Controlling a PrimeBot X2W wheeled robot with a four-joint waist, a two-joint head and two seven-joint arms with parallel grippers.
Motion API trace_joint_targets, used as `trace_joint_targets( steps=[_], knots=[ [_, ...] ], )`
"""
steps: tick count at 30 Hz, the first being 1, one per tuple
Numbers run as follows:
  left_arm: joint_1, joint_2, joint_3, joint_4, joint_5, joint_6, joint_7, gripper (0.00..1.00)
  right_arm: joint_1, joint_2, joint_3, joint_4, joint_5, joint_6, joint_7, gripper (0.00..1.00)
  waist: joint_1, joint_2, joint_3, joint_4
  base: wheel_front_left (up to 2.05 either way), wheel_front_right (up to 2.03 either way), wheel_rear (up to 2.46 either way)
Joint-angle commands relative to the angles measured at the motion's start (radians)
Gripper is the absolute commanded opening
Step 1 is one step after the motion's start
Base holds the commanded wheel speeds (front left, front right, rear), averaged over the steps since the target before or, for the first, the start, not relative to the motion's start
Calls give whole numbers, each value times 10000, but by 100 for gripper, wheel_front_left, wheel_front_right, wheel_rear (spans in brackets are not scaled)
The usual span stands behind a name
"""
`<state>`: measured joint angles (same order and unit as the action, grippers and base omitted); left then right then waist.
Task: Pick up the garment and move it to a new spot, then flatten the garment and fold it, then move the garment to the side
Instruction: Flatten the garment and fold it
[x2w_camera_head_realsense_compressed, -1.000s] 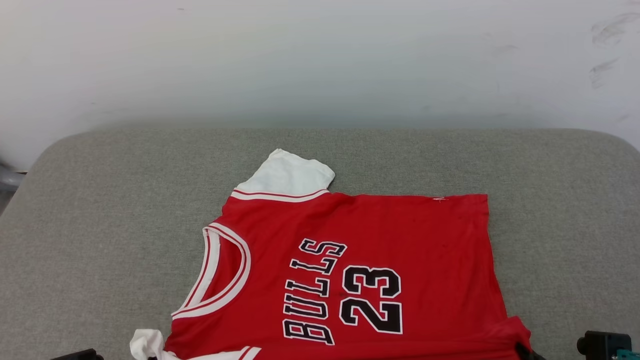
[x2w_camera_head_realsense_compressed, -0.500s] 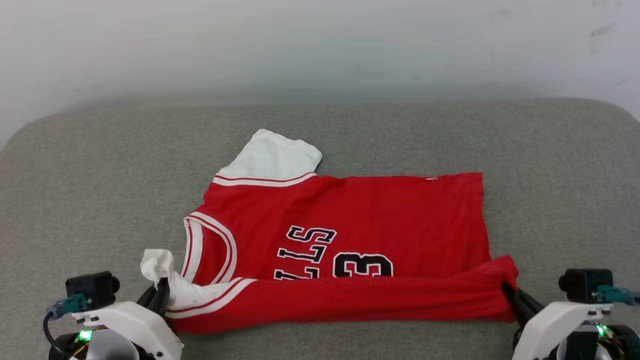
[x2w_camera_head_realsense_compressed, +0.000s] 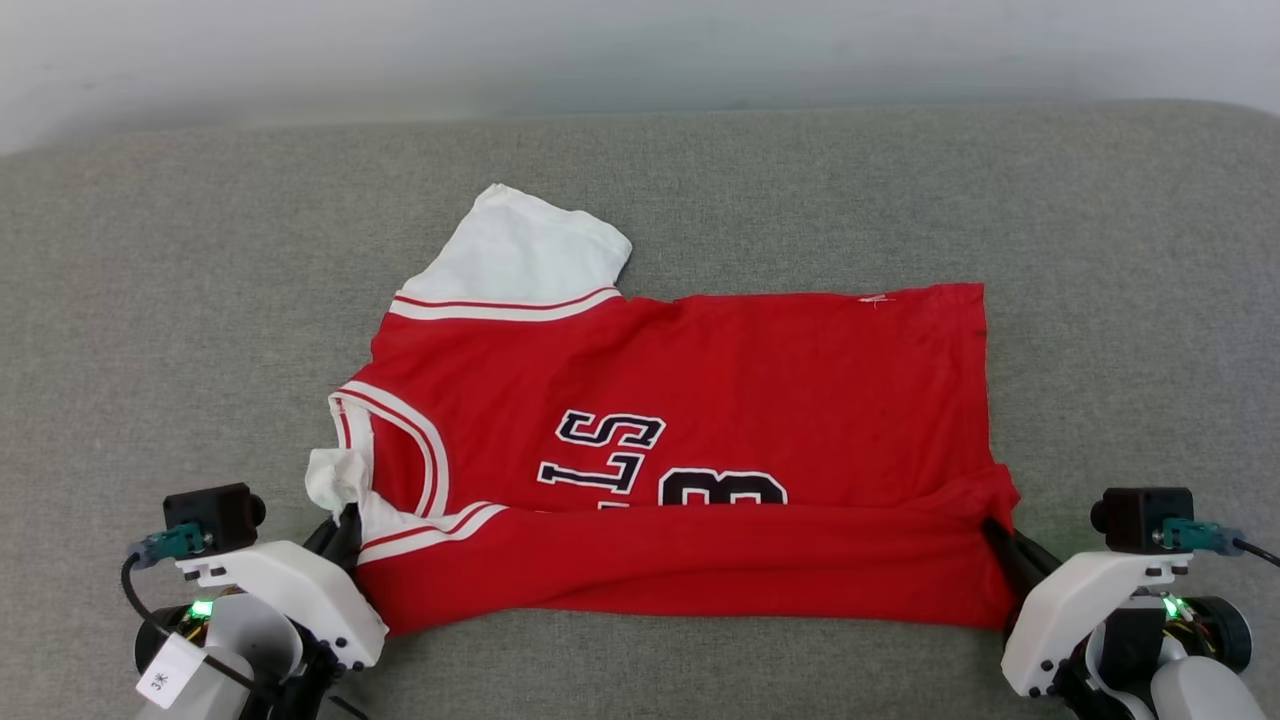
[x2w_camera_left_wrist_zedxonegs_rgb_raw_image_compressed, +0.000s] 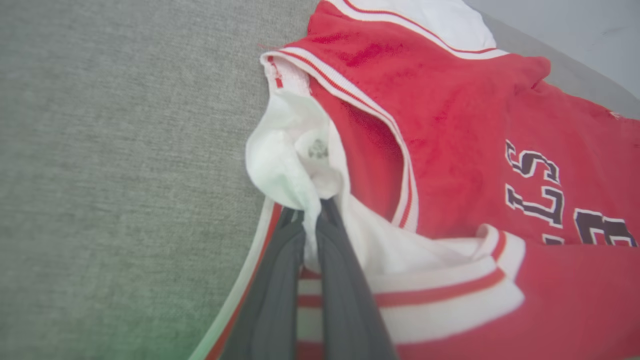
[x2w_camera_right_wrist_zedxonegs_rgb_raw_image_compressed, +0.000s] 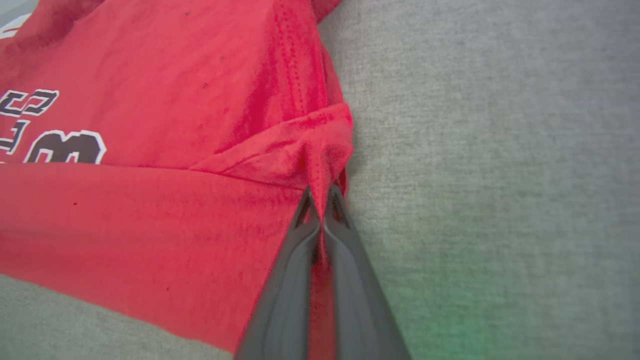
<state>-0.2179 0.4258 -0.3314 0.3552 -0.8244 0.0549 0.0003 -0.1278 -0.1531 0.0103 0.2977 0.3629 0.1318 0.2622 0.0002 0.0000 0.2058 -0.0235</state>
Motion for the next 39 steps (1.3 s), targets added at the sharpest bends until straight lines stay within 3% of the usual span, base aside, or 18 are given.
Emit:
trace_joint_targets(
  steps=[1, 2, 4, 5, 6, 7, 8, 18, 25, 33, 39],
  knots=[
    [-262, -80, -81, 304, -44, -138, 70, 0, -200, -74, 107, 294, 42, -22, -126, 0, -2, 0, 132, -19, 0, 0, 0],
    [-342, -102, -130, 447, -63, -218, 115, 0, -242, -80, 171, 418, 52, -22, -186, 2, -2, 0, 155, -23, 0, 0, 0],
    [-485, -141, -225, 702, -51, -345, 187, 3, -353, -141, 310, 633, 51, -22, -282, 24, -2, 0, 174, -31, 0, 0, 0],
    [-536, -171, -285, 819, -79, -428, 245, 28, -384, -170, 327, 759, -10, -22, -323, 41, -2, 0, 167, -36, 0, 0, 0],
    [-573, -197, -318, 928, -121, -479, 287, 64, -424, -154, 384, 846, 26, -22, -403, 100, -2, 0, 135, -46, 0, 0, 0],
    [-609, -210, -331, 1010, -126, -528, 298, 98, -487, -130, 468, 878, 91, -22, -533, 100, -2, 0, 94, -57, 0, 0, 0],
    [-654, -213, -327, 1080, -119, -517, 263, 100, -514, -106, 508, 921, 153, -22, -641, 100, -2, 0, 43, -63, 0, 0, 0],
    [-513, -21, -85, 1026, -94, -277, -155, 100, -278, -90, 301, 489, -183, -18, -2493, 100, -2, 0, -704, 18, 0, 0, 0],
    [-352, 385, 23, 511, -43, 34, 140, 100, 54, 260, -195, -249, -696, -16, -2920, 100, -2, 0, -1015, 10, 0, 0, 0],
    [-118, 1223, -138, -477, -127, 314, 1553, 100, 662, 642, -527, -1534, -1141, -16, -2588, 100, -2, 0, -1347, -130, 0, 0, 0],
    [150, 2091, -335, -1704, -668, 638, 3897, 100, 1123, 833, -721, -2375, -1324, -16, -2262, 100, -2, 0, -1498, -243, 0, 0, 0]
  ],
)
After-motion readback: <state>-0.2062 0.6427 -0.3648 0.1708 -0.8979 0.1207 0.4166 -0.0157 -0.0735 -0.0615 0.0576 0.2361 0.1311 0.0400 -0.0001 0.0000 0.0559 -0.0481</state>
